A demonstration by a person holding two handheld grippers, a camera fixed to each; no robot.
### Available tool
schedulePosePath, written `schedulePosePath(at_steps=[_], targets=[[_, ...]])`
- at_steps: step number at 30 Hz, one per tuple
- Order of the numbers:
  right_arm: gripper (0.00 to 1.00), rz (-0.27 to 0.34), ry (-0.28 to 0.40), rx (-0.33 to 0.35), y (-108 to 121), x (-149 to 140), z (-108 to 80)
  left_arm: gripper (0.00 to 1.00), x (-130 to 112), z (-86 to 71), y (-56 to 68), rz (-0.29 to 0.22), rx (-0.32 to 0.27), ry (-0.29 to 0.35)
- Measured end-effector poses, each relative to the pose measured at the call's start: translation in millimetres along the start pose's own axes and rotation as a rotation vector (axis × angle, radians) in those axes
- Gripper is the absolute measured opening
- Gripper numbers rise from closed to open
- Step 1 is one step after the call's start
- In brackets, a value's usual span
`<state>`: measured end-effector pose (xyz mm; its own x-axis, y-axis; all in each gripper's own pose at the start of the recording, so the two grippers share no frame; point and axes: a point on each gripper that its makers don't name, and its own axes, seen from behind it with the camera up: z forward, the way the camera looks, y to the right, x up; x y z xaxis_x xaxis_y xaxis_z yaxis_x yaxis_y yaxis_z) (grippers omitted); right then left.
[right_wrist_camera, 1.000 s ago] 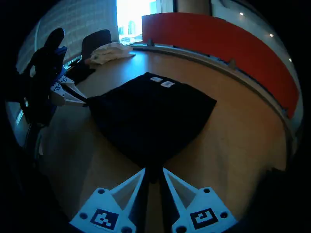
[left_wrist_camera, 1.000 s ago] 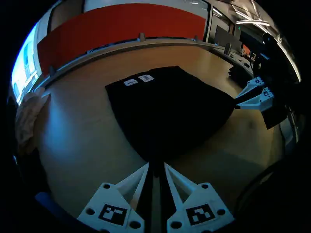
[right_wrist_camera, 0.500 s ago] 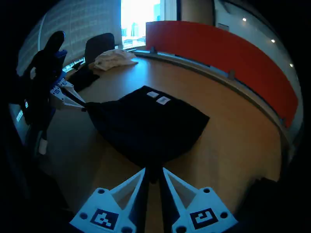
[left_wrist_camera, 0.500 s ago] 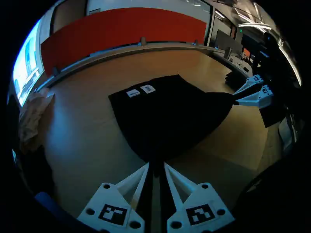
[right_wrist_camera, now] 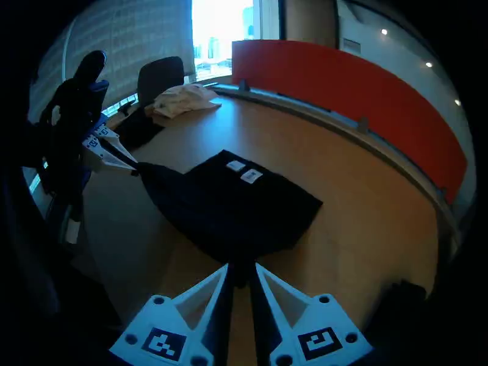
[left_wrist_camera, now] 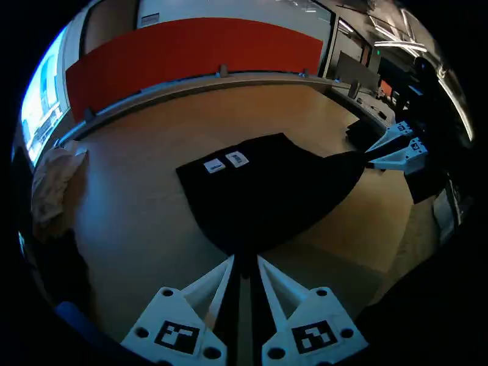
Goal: Fold towel
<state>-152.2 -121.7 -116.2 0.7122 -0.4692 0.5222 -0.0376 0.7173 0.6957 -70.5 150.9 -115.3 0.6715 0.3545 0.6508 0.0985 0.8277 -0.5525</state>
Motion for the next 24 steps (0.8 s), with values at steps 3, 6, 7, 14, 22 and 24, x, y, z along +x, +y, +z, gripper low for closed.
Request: schedulePosePath(at_steps=[3, 6, 7, 14, 22, 24], targets=[[0.17, 0.004, 0.001, 0.004, -2, 2, -5.7, 0.1, 2, -4.4, 2.3, 0.0, -0.006, 0.0], [0.17, 0.008, 0.004, 0.007, -3, 5, -11.1, 0.1, 5, -8.0, 4.4, 0.0, -0.01, 0.001], [0.17, 0.008, 0.003, 0.009, -3, 6, -12.7, 0.1, 5, -8.9, 4.9, 0.001, -0.011, 0.001], [0.17, -0.003, -0.001, 0.019, -7, 9, -22.1, 0.1, 8, -15.5, 8.1, 0.004, -0.02, 0.0], [0.17, 0.003, -0.01, 0.032, -16, 5, -27.9, 0.1, 5, -21.3, 9.6, 0.004, -0.029, -0.008], [0.17, 0.007, -0.013, 0.033, -17, 3, -27.5, 0.1, 4, -21.3, 10.1, 0.002, -0.032, -0.01]])
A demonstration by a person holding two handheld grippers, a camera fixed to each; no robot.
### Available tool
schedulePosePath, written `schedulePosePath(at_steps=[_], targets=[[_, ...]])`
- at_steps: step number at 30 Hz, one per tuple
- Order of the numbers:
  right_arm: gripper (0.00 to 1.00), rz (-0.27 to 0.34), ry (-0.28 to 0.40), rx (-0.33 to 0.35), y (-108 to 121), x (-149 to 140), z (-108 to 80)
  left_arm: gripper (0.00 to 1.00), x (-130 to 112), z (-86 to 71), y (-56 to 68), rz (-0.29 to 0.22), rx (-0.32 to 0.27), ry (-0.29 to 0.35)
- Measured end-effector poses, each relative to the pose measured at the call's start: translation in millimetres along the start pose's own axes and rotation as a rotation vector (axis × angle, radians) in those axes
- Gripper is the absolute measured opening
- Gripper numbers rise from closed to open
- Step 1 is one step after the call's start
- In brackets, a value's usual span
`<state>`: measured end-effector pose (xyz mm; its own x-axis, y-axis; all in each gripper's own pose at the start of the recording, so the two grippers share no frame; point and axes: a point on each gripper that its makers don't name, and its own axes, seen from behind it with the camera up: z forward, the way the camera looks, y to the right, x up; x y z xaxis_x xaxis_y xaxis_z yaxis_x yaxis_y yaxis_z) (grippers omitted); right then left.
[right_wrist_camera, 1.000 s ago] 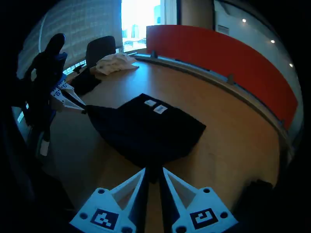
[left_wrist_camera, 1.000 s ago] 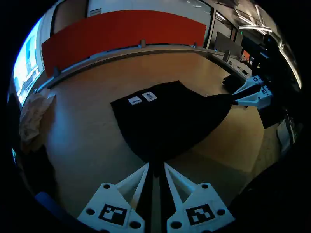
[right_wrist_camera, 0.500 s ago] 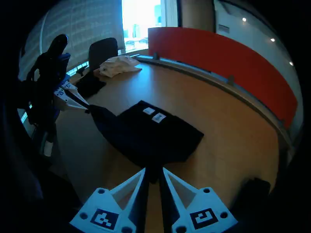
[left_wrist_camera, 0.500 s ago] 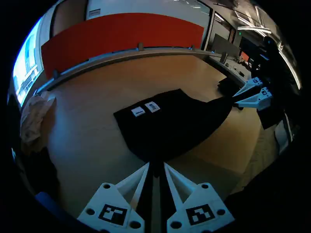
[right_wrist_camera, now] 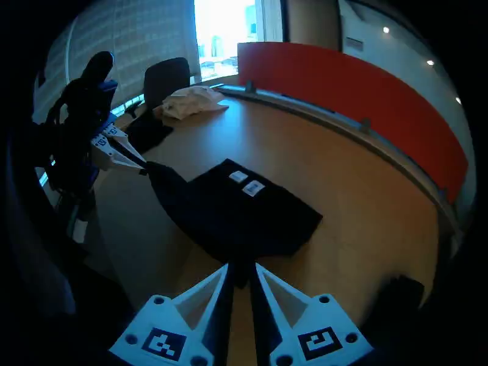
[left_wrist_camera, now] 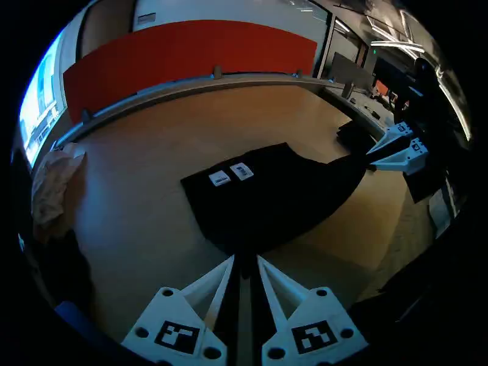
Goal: Fold towel
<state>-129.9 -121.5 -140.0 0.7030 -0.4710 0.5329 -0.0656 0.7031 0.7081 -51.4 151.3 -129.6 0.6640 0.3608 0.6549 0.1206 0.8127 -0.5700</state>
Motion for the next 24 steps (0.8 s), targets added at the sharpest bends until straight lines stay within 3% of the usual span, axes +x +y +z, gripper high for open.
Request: schedulePosePath(at_steps=[14, 24], targets=[[0.17, 0.002, 0.001, -0.006, 6, 5, 5.7, 0.1, 9, 5.2, -6.1, -0.015, 0.006, 0.012], [0.17, 0.002, -0.005, -0.039, 29, 13, 22.6, 0.1, 31, 24.5, -20.4, -0.03, 0.025, 0.034]])
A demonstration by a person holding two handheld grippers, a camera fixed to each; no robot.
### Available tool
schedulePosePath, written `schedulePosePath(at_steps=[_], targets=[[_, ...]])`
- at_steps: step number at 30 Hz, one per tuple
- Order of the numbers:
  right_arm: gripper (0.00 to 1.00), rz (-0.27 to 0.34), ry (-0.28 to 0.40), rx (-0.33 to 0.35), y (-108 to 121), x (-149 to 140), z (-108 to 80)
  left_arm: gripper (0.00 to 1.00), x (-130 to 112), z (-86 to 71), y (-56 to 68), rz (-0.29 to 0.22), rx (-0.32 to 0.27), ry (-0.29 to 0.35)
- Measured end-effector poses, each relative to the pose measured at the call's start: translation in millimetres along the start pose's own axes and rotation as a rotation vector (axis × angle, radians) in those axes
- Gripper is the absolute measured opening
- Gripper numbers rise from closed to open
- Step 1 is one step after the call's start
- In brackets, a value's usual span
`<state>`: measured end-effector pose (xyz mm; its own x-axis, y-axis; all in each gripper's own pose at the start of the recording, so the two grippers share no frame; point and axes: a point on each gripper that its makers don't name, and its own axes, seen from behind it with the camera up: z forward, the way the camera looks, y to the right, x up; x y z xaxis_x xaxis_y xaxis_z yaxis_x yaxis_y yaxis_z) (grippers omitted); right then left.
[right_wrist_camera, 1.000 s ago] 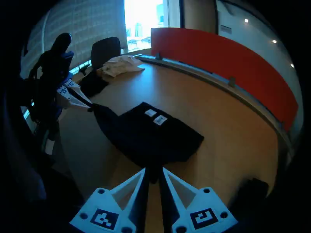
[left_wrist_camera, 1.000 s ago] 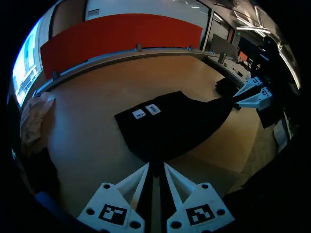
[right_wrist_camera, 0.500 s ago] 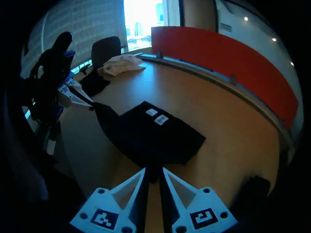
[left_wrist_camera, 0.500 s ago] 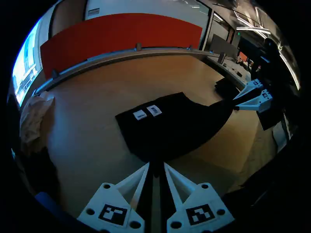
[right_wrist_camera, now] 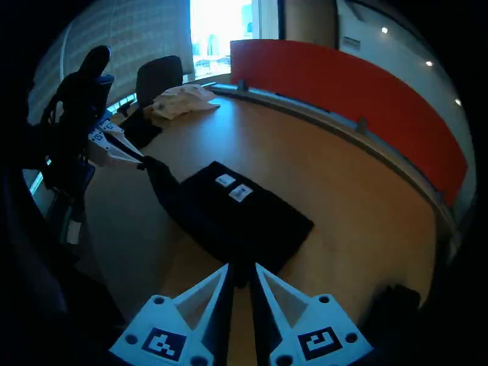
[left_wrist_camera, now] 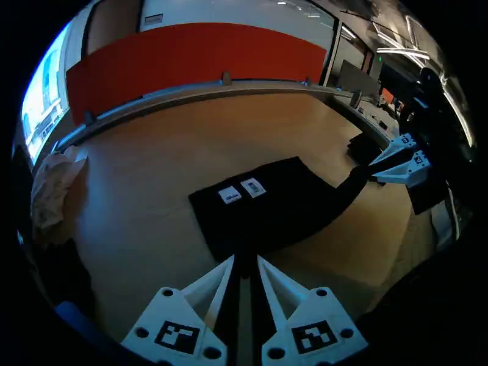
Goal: Fold towel
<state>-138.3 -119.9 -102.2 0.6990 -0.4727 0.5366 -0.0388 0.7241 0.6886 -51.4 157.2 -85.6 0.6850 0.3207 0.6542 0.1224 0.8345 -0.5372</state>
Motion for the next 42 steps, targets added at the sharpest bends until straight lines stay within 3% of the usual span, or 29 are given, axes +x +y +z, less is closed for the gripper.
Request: schedulePosePath(at_steps=[18, 32, 42], targets=[[0.17, 0.039, -0.009, -0.062, 49, 17, 48.5, 0.1, 24, 53.0, -35.4, -0.027, 0.071, -0.022], [0.17, 0.075, -0.032, -0.069, 64, 10, 75.2, 0.11, 18, 80.0, -44.2, -0.06, 0.071, -0.037], [0.17, 0.109, -0.052, -0.066, 65, -6, 103.8, 0.13, 3, 109.0, -53.3, -0.078, 0.09, -0.067]])
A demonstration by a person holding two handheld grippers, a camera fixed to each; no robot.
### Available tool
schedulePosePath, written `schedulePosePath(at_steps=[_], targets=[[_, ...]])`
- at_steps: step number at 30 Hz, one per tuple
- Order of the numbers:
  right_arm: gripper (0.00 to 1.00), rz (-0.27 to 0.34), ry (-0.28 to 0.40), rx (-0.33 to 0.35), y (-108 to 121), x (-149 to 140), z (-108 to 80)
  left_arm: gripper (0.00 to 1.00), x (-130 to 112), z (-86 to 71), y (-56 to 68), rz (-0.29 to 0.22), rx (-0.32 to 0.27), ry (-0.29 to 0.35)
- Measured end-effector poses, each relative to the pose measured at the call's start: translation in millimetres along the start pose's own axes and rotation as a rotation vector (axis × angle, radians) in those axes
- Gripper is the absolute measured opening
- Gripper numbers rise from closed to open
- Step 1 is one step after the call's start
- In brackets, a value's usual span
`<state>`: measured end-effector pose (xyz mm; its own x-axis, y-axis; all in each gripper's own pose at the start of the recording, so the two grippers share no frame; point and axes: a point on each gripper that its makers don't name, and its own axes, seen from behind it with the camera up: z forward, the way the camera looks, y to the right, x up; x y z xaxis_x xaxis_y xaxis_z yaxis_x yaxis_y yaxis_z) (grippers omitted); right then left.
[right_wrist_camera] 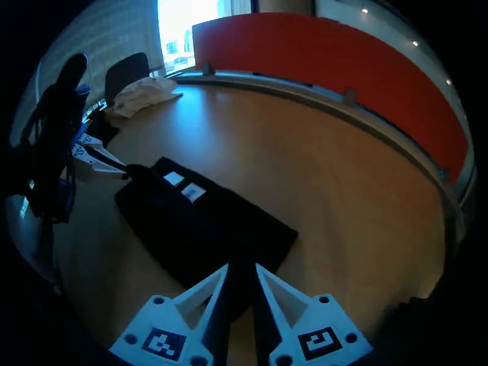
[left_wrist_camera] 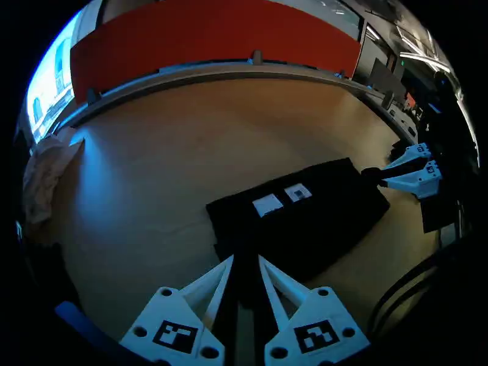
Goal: Fold towel
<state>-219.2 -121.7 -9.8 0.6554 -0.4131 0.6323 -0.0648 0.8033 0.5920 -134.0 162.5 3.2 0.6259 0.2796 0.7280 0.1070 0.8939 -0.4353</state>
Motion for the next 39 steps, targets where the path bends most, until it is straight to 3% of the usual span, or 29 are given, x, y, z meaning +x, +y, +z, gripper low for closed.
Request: schedulePosePath(at_steps=[10, 20, 24, 28, 39], targets=[[0.23, 0.047, 0.01, -0.027, 10, 1, 13.5, 0.24, 2, 13.8, -6.2, 0.017, 0.022, -0.007], [0.38, 0.065, 0.011, -0.074, 24, 6, 25.0, 0.42, 13, 19.8, -17.9, 0.03, 0.064, 0.008], [0.5, 0.067, 0.01, -0.093, 30, 7, 26.8, 0.48, 17, 20.8, -22.9, 0.036, 0.082, 0.013], [0.63, 0.063, 0.013, -0.108, 36, 8, 27.3, 0.63, 20, 21.6, -26.8, 0.027, 0.093, 0.022], [0.71, 0.064, 0.027, -0.156, 51, 14, 29.7, 0.89, 28, 24.6, -39.2, 0.007, 0.123, 0.034]])
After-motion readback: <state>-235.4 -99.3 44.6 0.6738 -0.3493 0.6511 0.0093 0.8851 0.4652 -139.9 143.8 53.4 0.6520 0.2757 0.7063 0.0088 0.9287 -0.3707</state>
